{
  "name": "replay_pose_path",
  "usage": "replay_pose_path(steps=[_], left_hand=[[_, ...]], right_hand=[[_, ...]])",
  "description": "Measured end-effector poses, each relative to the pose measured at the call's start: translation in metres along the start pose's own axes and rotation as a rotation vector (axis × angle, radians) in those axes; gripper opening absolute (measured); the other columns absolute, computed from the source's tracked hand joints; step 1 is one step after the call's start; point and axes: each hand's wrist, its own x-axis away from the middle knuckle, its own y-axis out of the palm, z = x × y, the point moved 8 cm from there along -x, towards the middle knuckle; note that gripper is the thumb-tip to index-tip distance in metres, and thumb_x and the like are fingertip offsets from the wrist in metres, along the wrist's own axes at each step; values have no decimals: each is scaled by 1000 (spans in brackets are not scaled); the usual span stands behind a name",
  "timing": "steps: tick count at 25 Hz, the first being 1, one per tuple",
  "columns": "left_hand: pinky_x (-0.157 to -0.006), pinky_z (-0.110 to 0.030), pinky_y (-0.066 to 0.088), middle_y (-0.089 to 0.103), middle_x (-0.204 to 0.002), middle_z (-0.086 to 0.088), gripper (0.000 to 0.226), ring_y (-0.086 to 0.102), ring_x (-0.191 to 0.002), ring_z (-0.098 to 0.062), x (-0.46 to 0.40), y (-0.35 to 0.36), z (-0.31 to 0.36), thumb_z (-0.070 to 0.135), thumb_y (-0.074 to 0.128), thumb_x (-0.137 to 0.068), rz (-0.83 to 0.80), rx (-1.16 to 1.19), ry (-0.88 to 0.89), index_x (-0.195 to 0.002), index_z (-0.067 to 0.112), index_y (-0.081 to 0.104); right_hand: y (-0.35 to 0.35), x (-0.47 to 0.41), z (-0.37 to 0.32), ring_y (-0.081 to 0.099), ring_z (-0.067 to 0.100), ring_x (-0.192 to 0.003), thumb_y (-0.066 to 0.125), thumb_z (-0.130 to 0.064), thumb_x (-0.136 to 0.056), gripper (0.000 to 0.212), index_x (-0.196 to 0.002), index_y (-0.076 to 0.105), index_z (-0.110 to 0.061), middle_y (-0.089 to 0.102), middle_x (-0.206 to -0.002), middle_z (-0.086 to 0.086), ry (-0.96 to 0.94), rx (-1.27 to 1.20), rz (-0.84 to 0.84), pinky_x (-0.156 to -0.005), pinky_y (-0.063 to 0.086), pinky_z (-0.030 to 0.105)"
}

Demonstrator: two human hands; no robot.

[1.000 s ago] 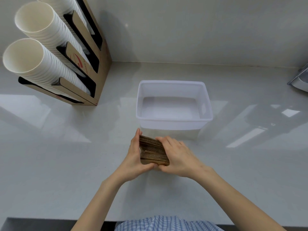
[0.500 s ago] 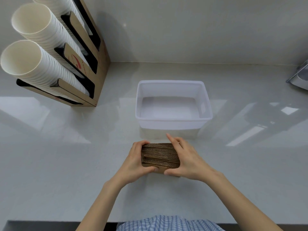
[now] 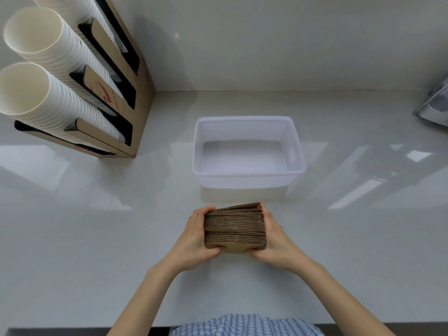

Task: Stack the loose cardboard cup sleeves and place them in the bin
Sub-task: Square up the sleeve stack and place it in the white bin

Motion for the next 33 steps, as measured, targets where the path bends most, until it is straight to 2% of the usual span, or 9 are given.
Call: replay_pose_path(steps=[5, 7, 10, 12, 17, 20, 24, 30, 33], left_hand=[[-97, -25, 40, 40, -124, 8, 72, 43, -115, -11, -3, 5, 4, 38, 61, -57, -43, 32, 20, -113, 55, 18], [-97, -22, 38, 39, -126, 9, 76, 42, -117, -10, -3, 4, 4, 32, 65, -62, -28, 9, 35, -117, 53, 17], [-94, -11, 32, 35, -125, 11, 82, 41, -116, -7, -1, 3, 7, 32, 64, -65, -23, -78, 87, -124, 56, 11], [-97, -15, 34, 33, -128, 7, 87, 41, -117, -9, 0, 4, 10, 41, 59, -67, -34, -190, 124, -128, 61, 1], [-106, -31, 30, 25, -142, -5, 94, 39, -123, -24, 1, 5, 12, 60, 40, -65, -33, -465, 126, -135, 37, -18], [-105, -29, 32, 23, -142, -5, 100, 37, -125, -21, 1, 6, 12, 51, 55, -72, -46, -393, 115, -130, 32, -25], [-100, -17, 27, 24, -140, -4, 99, 32, -129, -15, 1, 8, 10, 37, 64, -77, -17, -263, 102, -134, 31, -16], [-99, -18, 27, 27, -139, -5, 90, 32, -127, -14, -6, 4, 17, 50, 55, -67, 78, -154, 100, -136, 31, 0], [-104, -20, 24, 26, -141, -3, 89, 30, -130, -14, -11, 9, 13, 53, 59, -63, 62, -65, 68, -129, 42, 1]], right_hand=[[-12, -2, 0, 40, 16, -118, 78, -25, -58, 75, -121, 38, -20, 40, -115, -12, -54, -52, 137, -100, 42, 33], [-12, 3, 1, 45, 17, -114, 79, -18, -60, 72, -112, 31, -31, 37, -106, -18, -30, -99, 153, -91, 41, 23], [-6, 6, 3, 46, 16, -119, 76, -21, -66, 93, -133, 12, -27, 42, -119, -5, -44, -98, 137, -96, 37, 20], [-2, 7, -3, 46, 17, -117, 71, -23, -70, 103, -140, -5, -26, 43, -126, 2, -91, -10, 116, -99, 36, 24], [-9, 11, -13, 49, 26, -113, 67, -28, -74, 89, -143, 11, -21, 35, -136, 6, -113, 151, 150, -96, 38, 30], [-6, 11, -12, 50, 24, -112, 67, -26, -74, 89, -143, 11, -21, 34, -134, 6, -101, 112, 121, -95, 42, 30], [-4, 10, -13, 48, 17, -111, 66, -17, -76, 95, -144, 0, -20, 28, -129, -1, -77, 23, 93, -84, 39, 17], [-12, 4, -18, 39, 5, -110, 63, -12, -79, 89, -144, 2, -16, 27, -135, 2, -98, 4, 160, -86, 33, 10], [-8, 1, -13, 42, 14, -119, 62, -8, -78, 90, -144, 1, -19, 26, -139, 4, -57, -58, 162, -88, 33, 11]])
